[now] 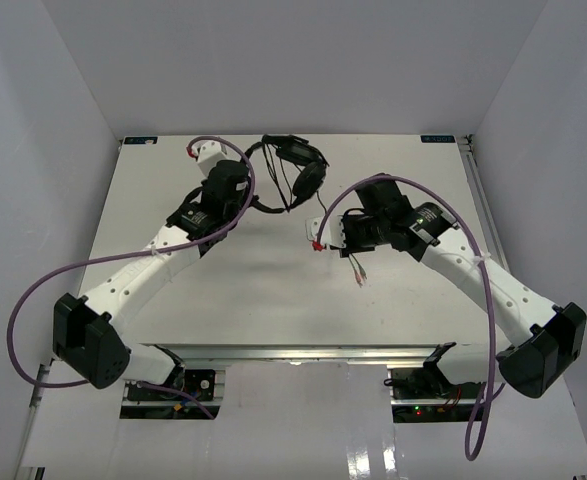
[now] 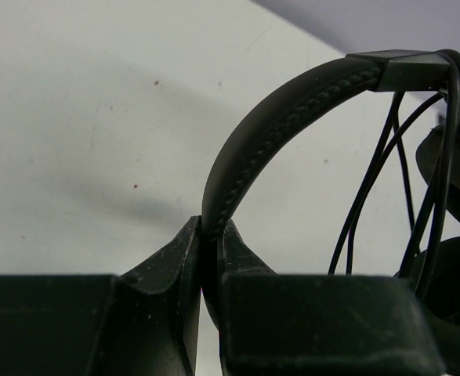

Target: Wrap the headphones

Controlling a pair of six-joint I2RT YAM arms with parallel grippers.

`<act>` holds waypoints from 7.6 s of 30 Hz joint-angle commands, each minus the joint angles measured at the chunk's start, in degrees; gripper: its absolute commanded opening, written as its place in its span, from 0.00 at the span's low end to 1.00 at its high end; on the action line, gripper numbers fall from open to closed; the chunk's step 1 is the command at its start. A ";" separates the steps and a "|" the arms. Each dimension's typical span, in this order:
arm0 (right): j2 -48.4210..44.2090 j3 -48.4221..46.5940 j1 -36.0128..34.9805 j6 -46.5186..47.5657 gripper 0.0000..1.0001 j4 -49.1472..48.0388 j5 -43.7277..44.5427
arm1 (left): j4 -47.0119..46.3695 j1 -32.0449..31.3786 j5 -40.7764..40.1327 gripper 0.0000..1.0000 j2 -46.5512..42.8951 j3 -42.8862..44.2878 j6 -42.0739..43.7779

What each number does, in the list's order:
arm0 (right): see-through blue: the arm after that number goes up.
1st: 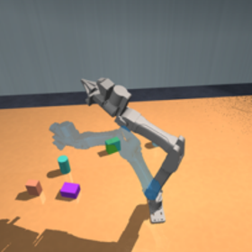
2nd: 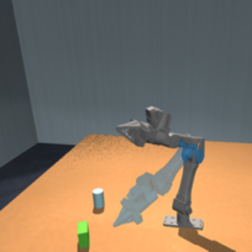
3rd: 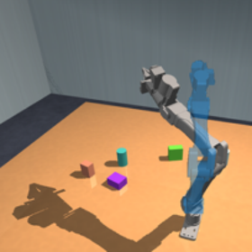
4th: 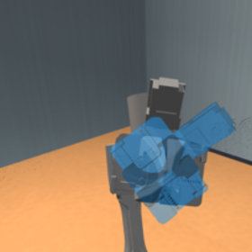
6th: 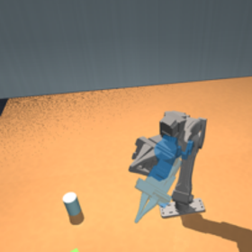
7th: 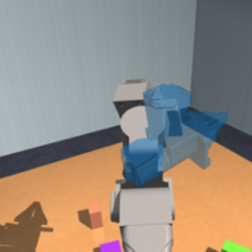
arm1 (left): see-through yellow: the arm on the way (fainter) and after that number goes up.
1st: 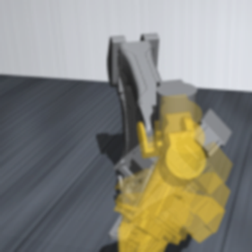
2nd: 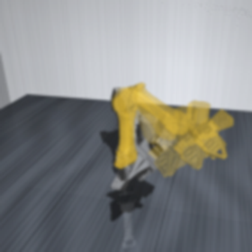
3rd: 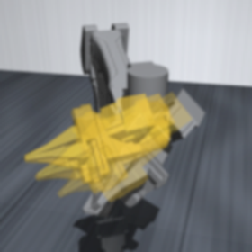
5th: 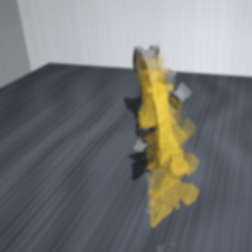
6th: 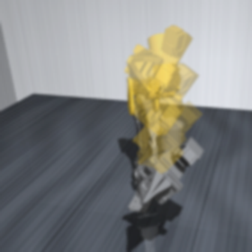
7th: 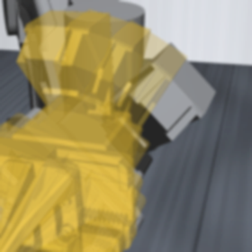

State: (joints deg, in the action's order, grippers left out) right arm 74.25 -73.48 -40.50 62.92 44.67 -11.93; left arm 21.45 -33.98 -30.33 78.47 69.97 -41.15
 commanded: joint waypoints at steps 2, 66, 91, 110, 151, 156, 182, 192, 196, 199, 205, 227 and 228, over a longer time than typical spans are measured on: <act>-0.15 -3.11 -3.62 4.23 0.08 4.51 9.87 | -5.70 0.05 3.43 0.00 -1.15 -3.68 -0.59; 4.74 -1.05 -29.73 13.26 0.08 5.86 36.86 | -11.63 8.96 13.40 0.00 -3.56 -6.86 -18.03; 1.64 -3.27 -24.02 21.26 0.09 -11.20 44.80 | -5.13 5.71 23.55 0.00 4.41 -10.38 8.34; 2.65 -7.65 -11.40 10.95 0.09 -12.68 27.39 | -3.09 2.86 34.82 0.00 -1.40 -14.02 22.46; 12.94 -21.29 5.29 -5.72 0.21 -13.98 -5.93 | 2.46 -2.80 47.32 0.00 -6.07 -12.11 27.49; 13.18 -18.95 6.67 -7.10 0.21 -14.14 -7.91 | 2.61 -3.27 47.15 0.00 -6.76 -11.81 26.89; 13.24 8.75 21.17 -13.17 0.91 -25.49 -56.65 | 23.58 -3.38 42.47 0.00 -14.83 -1.99 29.92; 22.25 13.41 15.92 -49.69 0.90 -59.73 -60.40 | 28.37 -3.38 41.06 0.00 -15.82 2.94 27.91; 22.87 19.84 13.16 -67.51 0.90 -82.03 -53.27 | 28.30 -3.38 40.89 0.00 -15.54 2.98 27.53; 24.04 20.57 12.35 -71.79 0.90 -88.04 -49.39 | 28.22 -3.38 41.45 0.00 -15.30 3.62 26.91; 27.10 21.21 8.40 -79.08 0.92 -96.94 -50.62 | 28.04 -3.38 42.11 0.00 -15.59 4.51 26.31; 17.42 15.87 17.46 -68.64 0.08 -82.61 -50.89 | 27.32 -3.38 41.64 0.00 -19.87 -1.30 24.84; 15.88 15.24 17.61 -65.69 0.08 -77.57 -50.84 | 26.96 -3.38 41.74 0.00 -19.92 -1.76 24.74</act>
State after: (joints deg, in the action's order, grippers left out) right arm 96.44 -53.86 -24.23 -14.35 -45.22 -61.57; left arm 51.03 -37.15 9.89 60.50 69.56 -14.86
